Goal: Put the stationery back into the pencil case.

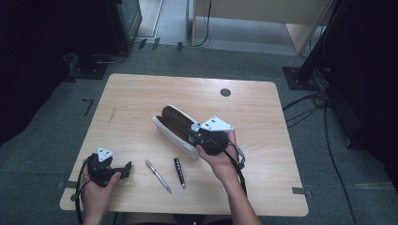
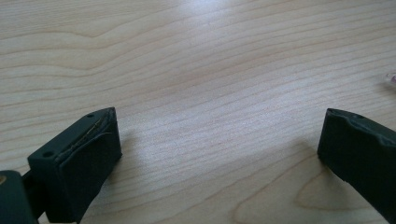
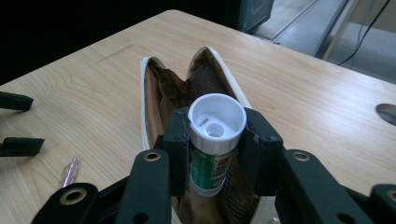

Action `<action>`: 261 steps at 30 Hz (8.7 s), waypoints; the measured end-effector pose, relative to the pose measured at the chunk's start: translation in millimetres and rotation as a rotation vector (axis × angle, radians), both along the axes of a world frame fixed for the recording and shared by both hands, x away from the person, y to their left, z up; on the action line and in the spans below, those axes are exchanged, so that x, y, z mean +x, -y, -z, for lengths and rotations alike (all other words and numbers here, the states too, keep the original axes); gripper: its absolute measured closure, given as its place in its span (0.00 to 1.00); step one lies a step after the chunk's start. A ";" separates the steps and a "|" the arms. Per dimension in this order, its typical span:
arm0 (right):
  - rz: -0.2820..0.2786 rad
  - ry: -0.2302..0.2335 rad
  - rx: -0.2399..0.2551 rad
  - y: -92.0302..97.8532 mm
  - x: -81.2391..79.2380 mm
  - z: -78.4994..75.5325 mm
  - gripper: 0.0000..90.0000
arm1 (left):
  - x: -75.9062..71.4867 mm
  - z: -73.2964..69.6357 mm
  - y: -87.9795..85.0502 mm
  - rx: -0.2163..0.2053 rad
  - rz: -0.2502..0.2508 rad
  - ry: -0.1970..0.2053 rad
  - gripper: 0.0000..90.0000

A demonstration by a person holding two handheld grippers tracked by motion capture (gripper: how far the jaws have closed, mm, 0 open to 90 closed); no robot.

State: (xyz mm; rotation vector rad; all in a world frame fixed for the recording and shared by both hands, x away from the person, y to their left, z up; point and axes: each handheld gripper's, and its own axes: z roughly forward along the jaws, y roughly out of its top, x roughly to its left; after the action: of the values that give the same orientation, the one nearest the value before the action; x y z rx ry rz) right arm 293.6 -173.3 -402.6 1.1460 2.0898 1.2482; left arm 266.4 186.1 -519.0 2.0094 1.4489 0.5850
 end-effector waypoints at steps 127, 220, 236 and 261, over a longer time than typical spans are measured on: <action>-0.072 -0.133 -0.052 -27.8 56.0 35.4 0.79 | 0.0 0.1 0.0 0.000 0.000 0.001 0.00; -0.097 -0.191 0.043 -29.8 -85.0 98.8 0.62 | 0.1 0.1 0.4 0.000 0.003 0.000 0.00; -0.074 -0.191 -0.032 -31.4 -85.3 111.7 0.71 | 0.1 0.0 0.4 0.001 0.005 0.000 0.00; -0.062 -0.173 -0.055 -23.2 -87.0 117.5 0.88 | 0.0 0.0 0.5 0.000 0.005 0.000 0.00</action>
State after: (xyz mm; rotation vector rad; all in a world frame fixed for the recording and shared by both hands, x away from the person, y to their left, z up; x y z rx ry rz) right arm 206.6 -150.0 -520.1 1.2114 2.2878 1.1470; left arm 266.5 185.6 -519.0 2.0127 1.4439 0.5829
